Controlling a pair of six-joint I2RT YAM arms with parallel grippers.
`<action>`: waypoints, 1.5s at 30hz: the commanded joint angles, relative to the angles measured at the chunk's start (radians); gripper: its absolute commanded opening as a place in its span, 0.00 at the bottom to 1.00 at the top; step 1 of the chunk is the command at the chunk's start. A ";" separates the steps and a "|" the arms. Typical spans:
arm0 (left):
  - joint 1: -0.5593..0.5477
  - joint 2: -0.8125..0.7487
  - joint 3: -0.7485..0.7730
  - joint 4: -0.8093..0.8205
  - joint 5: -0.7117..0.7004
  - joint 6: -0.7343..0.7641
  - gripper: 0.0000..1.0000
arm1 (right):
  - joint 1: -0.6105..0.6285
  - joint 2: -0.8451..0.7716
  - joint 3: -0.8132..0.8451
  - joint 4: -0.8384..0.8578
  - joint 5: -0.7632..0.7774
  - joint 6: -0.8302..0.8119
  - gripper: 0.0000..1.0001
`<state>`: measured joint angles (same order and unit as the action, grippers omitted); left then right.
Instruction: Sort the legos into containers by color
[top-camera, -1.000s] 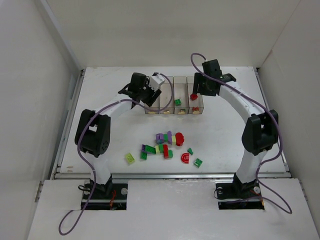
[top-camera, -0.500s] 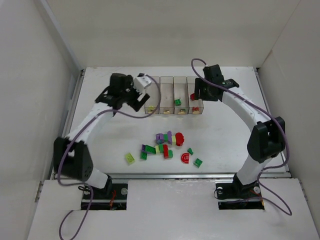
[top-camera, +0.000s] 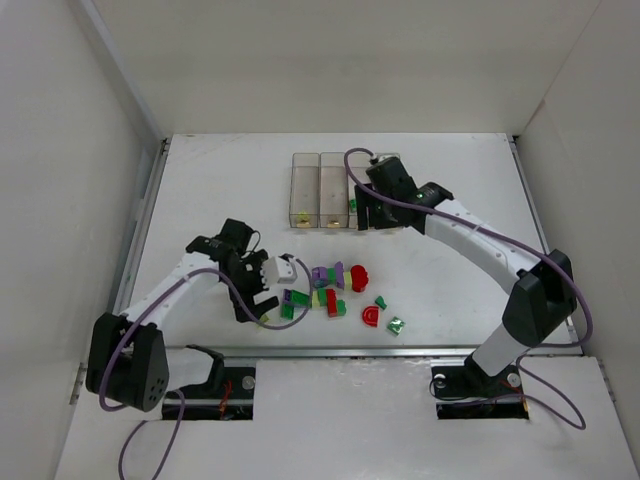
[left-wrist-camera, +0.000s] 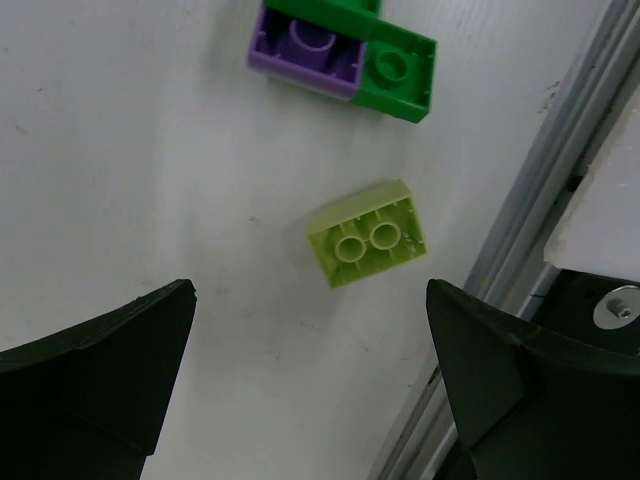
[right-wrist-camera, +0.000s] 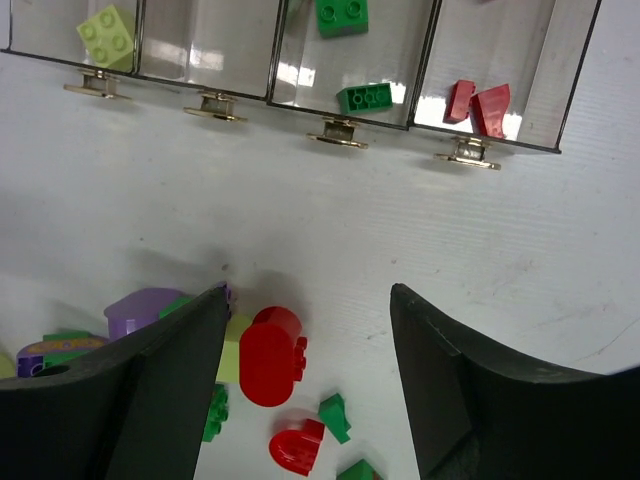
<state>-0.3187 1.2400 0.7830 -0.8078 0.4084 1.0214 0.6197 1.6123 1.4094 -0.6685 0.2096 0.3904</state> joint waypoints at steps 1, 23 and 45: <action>-0.043 -0.059 -0.025 -0.030 0.046 -0.024 1.00 | 0.008 -0.045 -0.007 -0.003 0.054 0.033 0.72; -0.252 0.134 -0.064 0.144 -0.231 -0.385 0.93 | 0.017 -0.016 0.013 -0.003 0.083 0.033 0.72; -0.168 0.157 0.157 0.082 -0.183 -0.333 0.00 | -0.006 0.005 0.054 -0.003 0.102 0.005 0.75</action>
<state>-0.5301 1.4178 0.8478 -0.6914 0.2081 0.6445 0.6270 1.6131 1.4113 -0.6880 0.3000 0.4137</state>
